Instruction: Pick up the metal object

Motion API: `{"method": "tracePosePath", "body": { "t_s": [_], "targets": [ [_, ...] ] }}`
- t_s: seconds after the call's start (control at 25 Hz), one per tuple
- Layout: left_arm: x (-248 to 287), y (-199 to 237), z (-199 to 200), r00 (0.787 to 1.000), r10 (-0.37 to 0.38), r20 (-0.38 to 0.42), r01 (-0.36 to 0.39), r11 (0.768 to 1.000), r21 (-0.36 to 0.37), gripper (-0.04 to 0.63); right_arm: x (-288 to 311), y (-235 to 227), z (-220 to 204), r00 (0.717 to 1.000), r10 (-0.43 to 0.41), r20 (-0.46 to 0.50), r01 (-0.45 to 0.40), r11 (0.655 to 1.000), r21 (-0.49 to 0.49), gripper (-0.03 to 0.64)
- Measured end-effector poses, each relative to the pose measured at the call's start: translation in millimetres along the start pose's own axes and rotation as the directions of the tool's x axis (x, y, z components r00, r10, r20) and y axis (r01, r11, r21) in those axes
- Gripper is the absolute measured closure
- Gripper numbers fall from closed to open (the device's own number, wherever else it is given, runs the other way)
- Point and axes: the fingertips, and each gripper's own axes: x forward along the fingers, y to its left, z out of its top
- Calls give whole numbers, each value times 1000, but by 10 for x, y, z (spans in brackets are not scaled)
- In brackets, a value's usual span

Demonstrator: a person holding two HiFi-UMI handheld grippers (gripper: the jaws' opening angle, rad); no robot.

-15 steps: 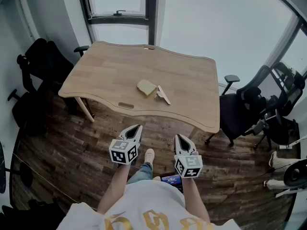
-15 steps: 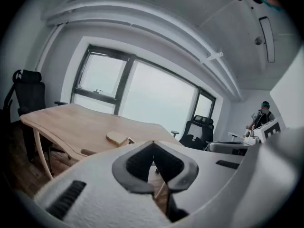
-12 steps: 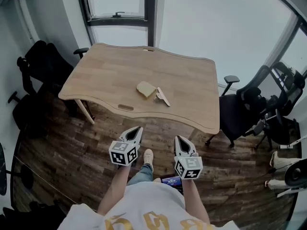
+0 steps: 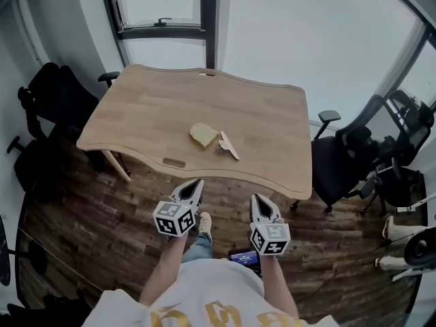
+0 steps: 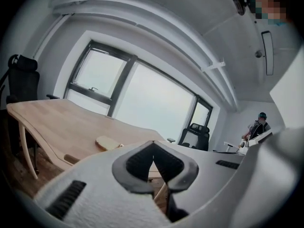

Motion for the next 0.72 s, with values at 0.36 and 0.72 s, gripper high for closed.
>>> {"method": "tracePosePath", "body": {
  "t_s": [0.36, 0.72],
  "targets": [
    [1095, 607, -3, 987, -33, -157, 26, 999, -48, 575, 1023, -495, 146, 994, -75, -76, 76, 997, 7, 606],
    [1985, 1052, 221, 962, -165, -217, 147, 985, -95, 575, 2063, -711, 251, 979, -167, -120, 170, 985, 15, 606]
  ]
}}
